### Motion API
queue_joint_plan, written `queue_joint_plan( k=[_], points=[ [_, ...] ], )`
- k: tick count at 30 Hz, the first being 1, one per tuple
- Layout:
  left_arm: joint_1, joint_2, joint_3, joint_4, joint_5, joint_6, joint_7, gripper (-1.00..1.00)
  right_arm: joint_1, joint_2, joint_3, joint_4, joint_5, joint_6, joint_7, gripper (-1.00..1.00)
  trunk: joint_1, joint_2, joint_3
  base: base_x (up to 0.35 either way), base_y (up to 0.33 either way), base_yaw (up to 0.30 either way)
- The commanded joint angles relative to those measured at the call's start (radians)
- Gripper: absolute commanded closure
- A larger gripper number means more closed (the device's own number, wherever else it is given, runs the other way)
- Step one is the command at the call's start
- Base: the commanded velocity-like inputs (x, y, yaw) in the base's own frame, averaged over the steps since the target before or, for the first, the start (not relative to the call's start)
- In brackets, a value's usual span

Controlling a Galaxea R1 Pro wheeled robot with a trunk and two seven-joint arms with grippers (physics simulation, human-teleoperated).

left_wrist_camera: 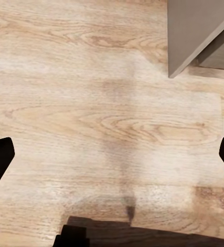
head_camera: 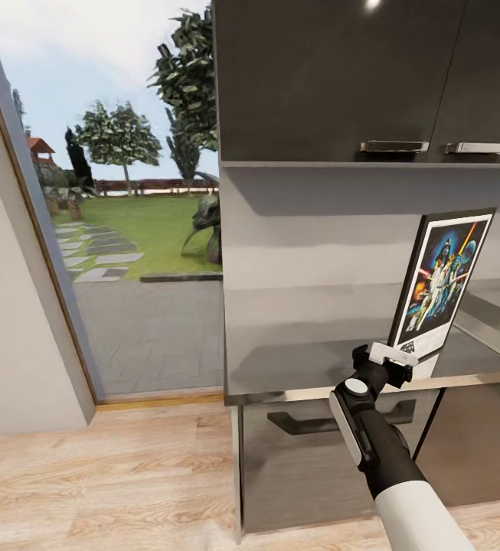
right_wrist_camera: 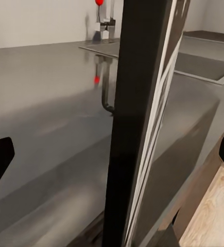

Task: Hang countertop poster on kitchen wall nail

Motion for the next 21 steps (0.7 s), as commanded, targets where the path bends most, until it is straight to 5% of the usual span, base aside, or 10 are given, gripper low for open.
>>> queue_joint_plan(
  k=[1, 11, 12, 21],
  points=[
    [0.0, -0.001, 0.007, -0.001, 0.0, 0.0, -0.009, -1.0, -0.001, 0.0, 0.002, -0.001, -0.001, 0.008, -0.005, -1.0, 0.0, -0.001, -0.001, 0.002, -0.002, 0.0],
    [0.0, -0.001, 0.007, -0.001, 0.0, 0.0, -0.009, -1.0, -0.001, 0.0, 0.001, -0.002, -0.001, 0.006, -0.006, -1.0, 0.0, -0.001, -0.001, 0.0, 0.0, 0.0],
    [0.0, -0.001, 0.007, -0.001, 0.0, 0.001, -0.009, -1.0, -0.001, 0.0, 0.001, -0.002, -0.001, 0.006, -0.006, 1.0, 0.0, -0.001, -0.001, 0.0, 0.0, 0.0],
    [0.0, -0.001, 0.007, -0.001, 0.0, 0.0, -0.009, -1.0, -0.001, 0.0, 0.002, -0.001, -0.001, 0.006, -0.006, 1.0, 0.0, -0.001, -0.001, 0.0, 0.0, 0.0]
  ],
)
